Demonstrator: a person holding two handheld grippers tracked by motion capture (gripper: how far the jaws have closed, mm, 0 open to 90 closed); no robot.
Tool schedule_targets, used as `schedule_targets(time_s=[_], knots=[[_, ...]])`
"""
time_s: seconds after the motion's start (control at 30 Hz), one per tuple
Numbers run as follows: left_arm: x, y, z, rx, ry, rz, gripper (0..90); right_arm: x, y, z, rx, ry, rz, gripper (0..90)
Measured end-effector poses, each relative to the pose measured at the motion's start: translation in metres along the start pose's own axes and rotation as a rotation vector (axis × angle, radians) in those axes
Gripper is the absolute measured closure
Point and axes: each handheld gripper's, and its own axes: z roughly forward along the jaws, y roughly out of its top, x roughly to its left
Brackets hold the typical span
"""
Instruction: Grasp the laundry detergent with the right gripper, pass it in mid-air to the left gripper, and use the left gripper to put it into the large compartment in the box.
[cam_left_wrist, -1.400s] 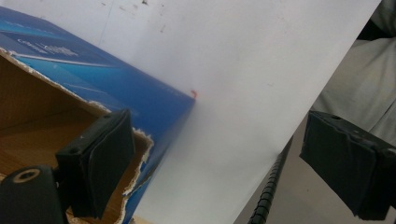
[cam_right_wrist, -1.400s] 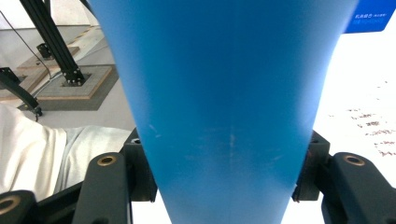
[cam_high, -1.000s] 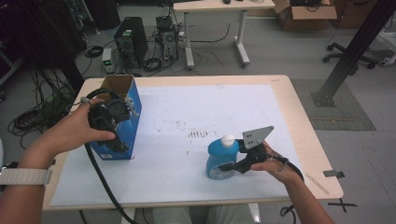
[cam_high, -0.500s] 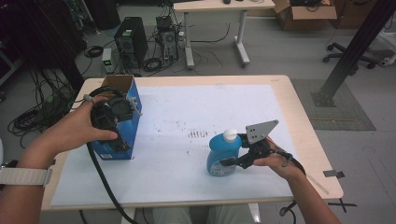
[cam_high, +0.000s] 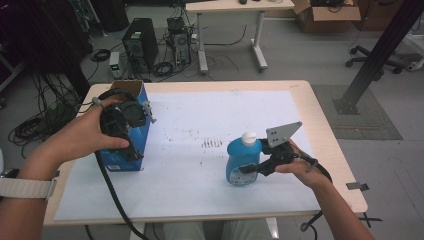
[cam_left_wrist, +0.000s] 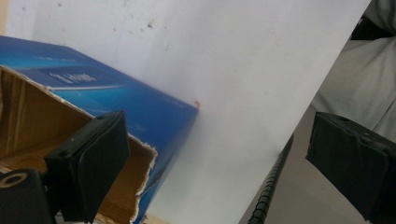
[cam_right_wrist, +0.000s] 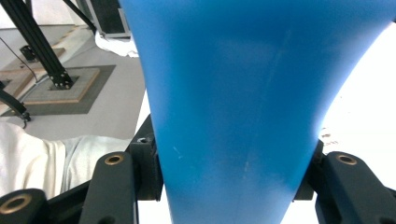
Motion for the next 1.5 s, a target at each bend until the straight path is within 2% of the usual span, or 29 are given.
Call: schedule_targets(time_s=[0.4,0.53,0.77,1.0,1.03,1.37,1.5], knots=[[-0.004,0.018,-0.019,-0.007,0.036,0.003,5.7,-0.001,0.022,-0.013,0.020,-0.032,-0.017,44.1],[-0.005,0.025,-0.024,0.005,0.049,0.027,5.9,-0.001,0.029,-0.016,0.032,-0.038,-0.027,44.1],[-0.003,0.038,-0.033,-0.007,0.060,0.044,5.8,-0.001,0.042,-0.020,0.042,-0.053,-0.040,44.1],[-0.004,0.049,-0.035,-0.014,0.057,0.058,6.0,-0.002,0.050,-0.021,0.041,-0.059,-0.045,44.1],[-0.004,0.053,-0.036,-0.014,0.056,0.073,6.0,-0.002,0.050,-0.020,0.041,-0.059,-0.044,44.1],[-0.011,0.073,-0.041,-0.058,0.050,0.111,5.9,-0.004,0.057,-0.016,0.037,-0.072,-0.045,44.1],[-0.015,0.083,-0.042,-0.065,0.033,0.136,5.9,-0.004,0.062,-0.012,0.030,-0.071,-0.042,44.2]])
